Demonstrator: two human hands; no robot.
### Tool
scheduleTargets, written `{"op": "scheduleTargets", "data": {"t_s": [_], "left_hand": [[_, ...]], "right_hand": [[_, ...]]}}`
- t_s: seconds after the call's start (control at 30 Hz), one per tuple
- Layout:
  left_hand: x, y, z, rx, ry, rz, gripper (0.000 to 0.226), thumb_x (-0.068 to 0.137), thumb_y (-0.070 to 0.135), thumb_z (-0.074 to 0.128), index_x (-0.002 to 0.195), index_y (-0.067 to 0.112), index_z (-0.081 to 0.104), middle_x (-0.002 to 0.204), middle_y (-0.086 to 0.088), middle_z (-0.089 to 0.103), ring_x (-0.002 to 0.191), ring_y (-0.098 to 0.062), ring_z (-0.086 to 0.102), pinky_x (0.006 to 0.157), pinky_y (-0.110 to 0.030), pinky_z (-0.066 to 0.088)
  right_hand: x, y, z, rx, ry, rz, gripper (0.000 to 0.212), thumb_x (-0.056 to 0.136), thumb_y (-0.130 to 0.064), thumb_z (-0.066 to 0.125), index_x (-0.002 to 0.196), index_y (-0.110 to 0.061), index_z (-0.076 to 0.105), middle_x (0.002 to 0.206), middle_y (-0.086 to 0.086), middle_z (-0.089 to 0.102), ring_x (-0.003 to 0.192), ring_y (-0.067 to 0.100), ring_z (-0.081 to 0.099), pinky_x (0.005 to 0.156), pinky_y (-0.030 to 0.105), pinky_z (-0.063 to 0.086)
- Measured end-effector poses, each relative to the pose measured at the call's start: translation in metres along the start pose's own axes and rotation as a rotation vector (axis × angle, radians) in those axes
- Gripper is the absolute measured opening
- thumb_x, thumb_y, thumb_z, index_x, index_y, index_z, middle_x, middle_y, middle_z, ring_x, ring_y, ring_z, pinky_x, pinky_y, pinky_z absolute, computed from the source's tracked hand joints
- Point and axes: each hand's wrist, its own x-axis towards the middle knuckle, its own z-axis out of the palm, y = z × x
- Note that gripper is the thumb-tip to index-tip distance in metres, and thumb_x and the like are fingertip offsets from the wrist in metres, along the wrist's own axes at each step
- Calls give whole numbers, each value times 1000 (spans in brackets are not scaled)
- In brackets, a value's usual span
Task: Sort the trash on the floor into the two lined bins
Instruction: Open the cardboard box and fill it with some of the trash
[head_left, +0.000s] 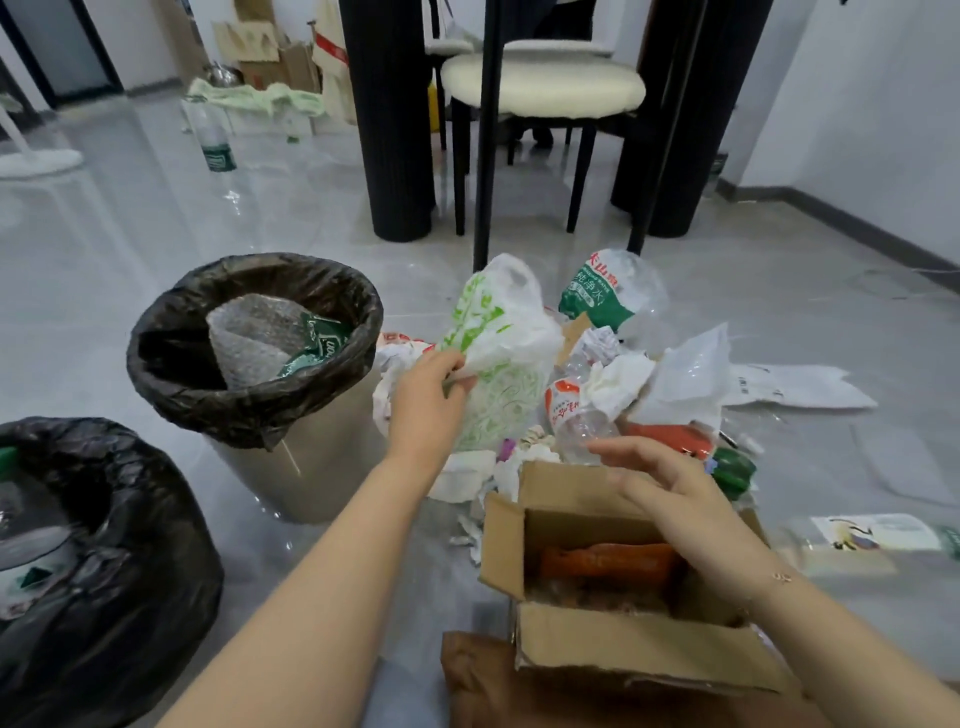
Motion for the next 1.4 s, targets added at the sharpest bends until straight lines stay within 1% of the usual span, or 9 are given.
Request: {"op": "scheduleTargets", "data": {"t_s": [0.27, 0.43, 0.6, 0.67, 0.77, 0.93, 1.17, 1.27, 1.4], "left_hand": [[-56, 112, 3, -595, -207, -106, 20, 91, 2, 61, 106, 12, 67, 97, 2, 73, 91, -12, 69, 79, -25, 55], [-82, 124, 23, -896, -325, -442, 33, 96, 17, 57, 128, 19, 47, 101, -5, 74, 94, -20, 71, 79, -34, 59], [-92, 113, 35, -267, -125, 33, 52, 87, 17, 68, 126, 35, 40, 123, 17, 43, 112, 3, 48, 90, -12, 45], [-93, 113, 39, -251, -313, 106, 44, 84, 25, 71, 122, 35, 50, 130, 21, 40, 119, 7, 42, 97, -17, 41], [-98, 119, 42, -563, -770, -279, 69, 79, 44, 72, 139, 42, 36, 130, 27, 41, 110, 17, 44, 82, -9, 47], [-99, 114, 55, -727, -793, -457, 76, 76, 29, 79, 139, 36, 38, 124, 14, 62, 109, -4, 63, 88, -25, 54], [-96, 111, 51, -601, -766, -477, 34, 84, 6, 70, 115, 18, 65, 105, 2, 74, 98, -16, 70, 93, -39, 54], [-94, 110, 45, -589, -776, -458, 33, 84, 7, 71, 116, 14, 66, 107, -1, 73, 101, -18, 69, 94, -40, 53], [-92, 113, 37, -702, -814, -462, 35, 82, 4, 71, 116, 14, 66, 110, -6, 72, 104, -23, 68, 95, -42, 51]], "right_hand": [[-32, 10, -38, 312, 107, 120, 71, 75, -42, 72, 137, -44, 37, 129, -21, 53, 116, 4, 56, 101, 38, 47], [-47, 9, -33, 489, 271, 20, 37, 85, -18, 66, 119, -28, 58, 112, -8, 70, 103, 11, 67, 87, 34, 56], [-46, 22, -31, 511, 430, 46, 32, 86, -9, 66, 116, -15, 53, 93, 5, 75, 89, 19, 72, 75, 33, 59], [-44, 27, -33, 543, 470, 58, 32, 86, -7, 66, 113, -15, 50, 95, 5, 75, 87, 17, 72, 70, 28, 59], [-40, 29, -37, 574, 444, 36, 23, 90, -3, 59, 110, -14, 55, 101, 2, 73, 92, 16, 71, 69, 23, 57], [-35, 28, -39, 676, 262, 76, 23, 92, -4, 54, 112, -12, 62, 100, 3, 74, 95, 18, 70, 73, 23, 57], [-43, 36, -46, -264, 587, -299, 61, 81, -17, 73, 132, -33, 42, 141, -15, 36, 125, 6, 43, 98, 24, 44], [-42, 35, -53, -585, 378, -519, 52, 85, -36, 64, 134, -32, 48, 155, -11, 21, 144, 13, 19, 115, 41, 22], [-43, 39, -53, -397, 9, -216, 78, 69, -70, 64, 137, -54, 31, 146, -40, 17, 142, -6, 8, 119, 41, 14]]}}
